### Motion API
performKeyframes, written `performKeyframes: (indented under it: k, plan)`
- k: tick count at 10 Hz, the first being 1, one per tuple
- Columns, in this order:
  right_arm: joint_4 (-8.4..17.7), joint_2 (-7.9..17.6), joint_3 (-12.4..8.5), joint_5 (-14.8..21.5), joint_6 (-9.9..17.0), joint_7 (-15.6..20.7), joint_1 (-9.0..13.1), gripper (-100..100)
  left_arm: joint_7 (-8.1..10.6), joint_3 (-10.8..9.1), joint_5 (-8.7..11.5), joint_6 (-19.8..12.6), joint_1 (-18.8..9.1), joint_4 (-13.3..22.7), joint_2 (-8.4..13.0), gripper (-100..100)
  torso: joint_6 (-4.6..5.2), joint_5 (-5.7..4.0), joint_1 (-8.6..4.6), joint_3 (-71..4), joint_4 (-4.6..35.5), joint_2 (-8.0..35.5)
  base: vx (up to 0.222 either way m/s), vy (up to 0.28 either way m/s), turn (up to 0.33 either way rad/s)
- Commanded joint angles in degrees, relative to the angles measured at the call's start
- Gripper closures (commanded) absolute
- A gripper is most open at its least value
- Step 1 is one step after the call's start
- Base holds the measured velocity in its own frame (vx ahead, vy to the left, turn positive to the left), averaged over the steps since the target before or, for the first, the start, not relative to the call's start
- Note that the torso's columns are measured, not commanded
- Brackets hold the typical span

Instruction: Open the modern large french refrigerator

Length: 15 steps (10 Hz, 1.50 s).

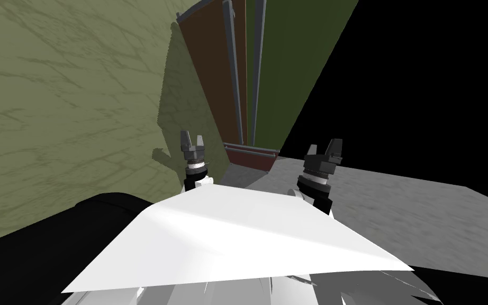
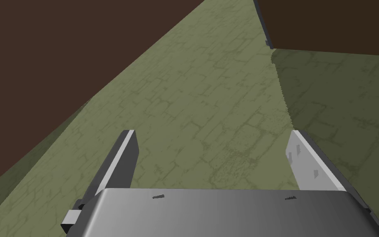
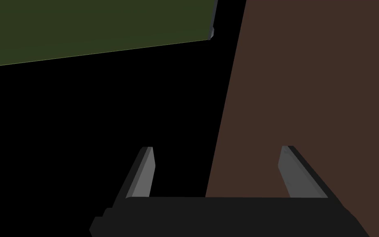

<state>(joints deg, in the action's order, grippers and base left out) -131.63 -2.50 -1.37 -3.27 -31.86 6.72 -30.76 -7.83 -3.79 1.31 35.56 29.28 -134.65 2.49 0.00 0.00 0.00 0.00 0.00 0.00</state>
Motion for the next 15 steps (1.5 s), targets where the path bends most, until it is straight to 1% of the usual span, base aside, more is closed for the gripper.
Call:
performKeyframes:
  k: [1,3,9,10,11,12,15]
  plan:
    - [0.0,0.0,0.0,0.0,0.0,0.0,0.0,0,0.00,0.00,0.0,0.0,0.0,0.0,0.0,0,0.00,0.00,0.00,-4.7,2.3,2.3,0.000,0.000,0.000]
    - [0.0,0.0,0.0,0.0,0.0,0.0,0.0,0,0.00,0.00,0.0,0.0,0.0,0.0,0.0,0,0.00,0.00,0.00,-20.1,10.1,10.0,0.000,0.000,0.000]
    - [0.0,0.0,0.0,0.0,0.0,0.0,0.0,0,0.00,0.00,0.0,0.0,0.0,0.0,0.0,0,0.00,0.00,0.00,-70.7,35.4,35.4,0.000,0.000,0.000]
    - [0.5,2.5,-0.1,0.2,-0.2,0.8,0.2,-100,0.00,0.00,0.0,0.0,0.0,0.0,0.0,0,0.00,0.00,0.00,-79.2,39.6,39.6,0.014,0.006,0.011]
    - [1.0,4.2,-0.3,0.4,-0.4,1.6,0.5,-100,0.00,0.00,0.0,0.0,0.0,0.0,0.0,0,0.00,0.00,0.00,-83.1,41.5,41.5,0.019,0.009,0.016]
    - [1.7,5.9,-0.5,0.7,-0.7,2.7,0.8,-100,0.00,0.00,0.0,0.0,0.0,0.0,0.0,0,0.00,0.00,0.01,-84.3,42.0,42.0,0.028,0.013,0.018]
    - [4.7,10.2,-1.4,2.0,-2.0,7.5,2.2,-100,0.00,0.00,0.0,0.0,0.0,0.0,0.0,0,0.00,0.01,0.03,-84.6,42.3,42.2,0.048,0.022,0.034]
